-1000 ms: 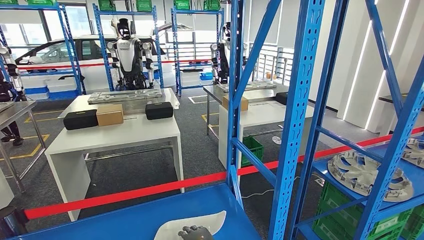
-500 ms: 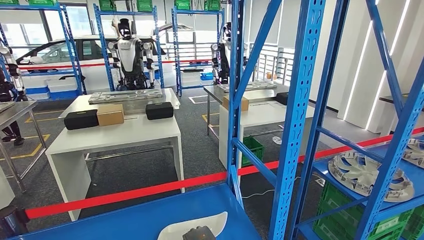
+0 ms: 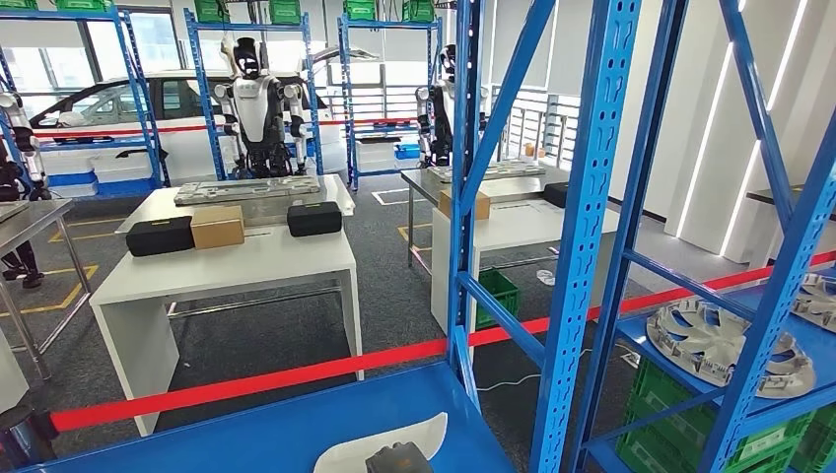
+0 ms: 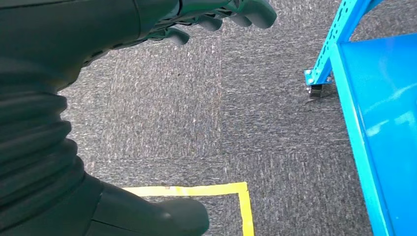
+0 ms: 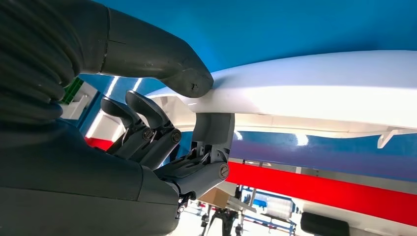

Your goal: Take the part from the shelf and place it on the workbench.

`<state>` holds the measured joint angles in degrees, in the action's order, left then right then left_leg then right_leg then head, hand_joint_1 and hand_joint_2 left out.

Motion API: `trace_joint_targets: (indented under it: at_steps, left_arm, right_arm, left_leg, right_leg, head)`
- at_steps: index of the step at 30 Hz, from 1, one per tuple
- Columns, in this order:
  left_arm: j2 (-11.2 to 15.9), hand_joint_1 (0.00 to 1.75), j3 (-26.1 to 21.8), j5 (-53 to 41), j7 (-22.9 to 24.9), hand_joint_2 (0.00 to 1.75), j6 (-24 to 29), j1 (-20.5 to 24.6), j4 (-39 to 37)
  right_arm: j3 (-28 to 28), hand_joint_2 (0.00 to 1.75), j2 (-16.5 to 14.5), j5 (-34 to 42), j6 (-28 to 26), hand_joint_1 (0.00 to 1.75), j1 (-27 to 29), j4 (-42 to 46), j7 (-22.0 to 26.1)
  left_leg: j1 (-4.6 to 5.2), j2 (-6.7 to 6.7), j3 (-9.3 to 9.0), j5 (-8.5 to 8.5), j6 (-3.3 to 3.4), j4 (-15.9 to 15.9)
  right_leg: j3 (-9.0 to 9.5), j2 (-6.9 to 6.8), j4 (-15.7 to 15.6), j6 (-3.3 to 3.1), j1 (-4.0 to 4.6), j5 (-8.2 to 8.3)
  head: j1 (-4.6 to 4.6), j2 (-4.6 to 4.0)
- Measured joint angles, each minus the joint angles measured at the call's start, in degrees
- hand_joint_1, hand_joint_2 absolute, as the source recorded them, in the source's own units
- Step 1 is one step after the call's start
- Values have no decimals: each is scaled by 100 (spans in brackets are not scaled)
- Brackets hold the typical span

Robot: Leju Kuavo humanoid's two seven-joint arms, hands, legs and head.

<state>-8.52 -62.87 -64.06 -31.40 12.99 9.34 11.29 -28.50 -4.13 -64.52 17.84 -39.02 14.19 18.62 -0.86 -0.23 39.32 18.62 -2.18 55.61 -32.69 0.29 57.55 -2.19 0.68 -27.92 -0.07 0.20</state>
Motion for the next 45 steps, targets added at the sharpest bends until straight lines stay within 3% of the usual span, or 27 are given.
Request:
trace_joint_targets:
  at_steps: [13, 18, 25, 45]
  left_arm:
    - [2, 0, 7, 86, 47, 175, 88, 4, 7]
    - [8, 0, 5, 181, 159, 175, 245, 2, 7]
    - [21, 0, 4, 186, 458, 175, 456, -4, 7]
    - [33, 0, 3, 231, 619, 175, 467, -5, 7]
  right_arm:
    - [-1, 175, 14, 20, -72, 169, -10, 1, -24]
    - [0, 175, 23, -9, -524, 169, -156, 24, -108]
    - [-2, 175, 8, -271, -1124, 169, -796, 171, -328]
    - [-14, 175, -67, -307, -1357, 169, -1000, 283, -287]
  left_leg:
    - [1, -1, 1, -2, 2, 0]
    - [4, -2, 11, -9, 8, 0]
    - [5, -2, 22, -18, 16, 0]
    - [7, -6, 28, -19, 20, 0]
  right_leg:
    - [3, 0, 0, 2, 0, 1]
    - [0, 0, 1, 9, 1, 8]
    - [-11, -1, 2, 11, 0, 14]
    - [-14, -4, 2, 15, 0, 17]
  head:
    - [0, 0]
    - [0, 0]
    - [1, 0]
    - [1, 0]
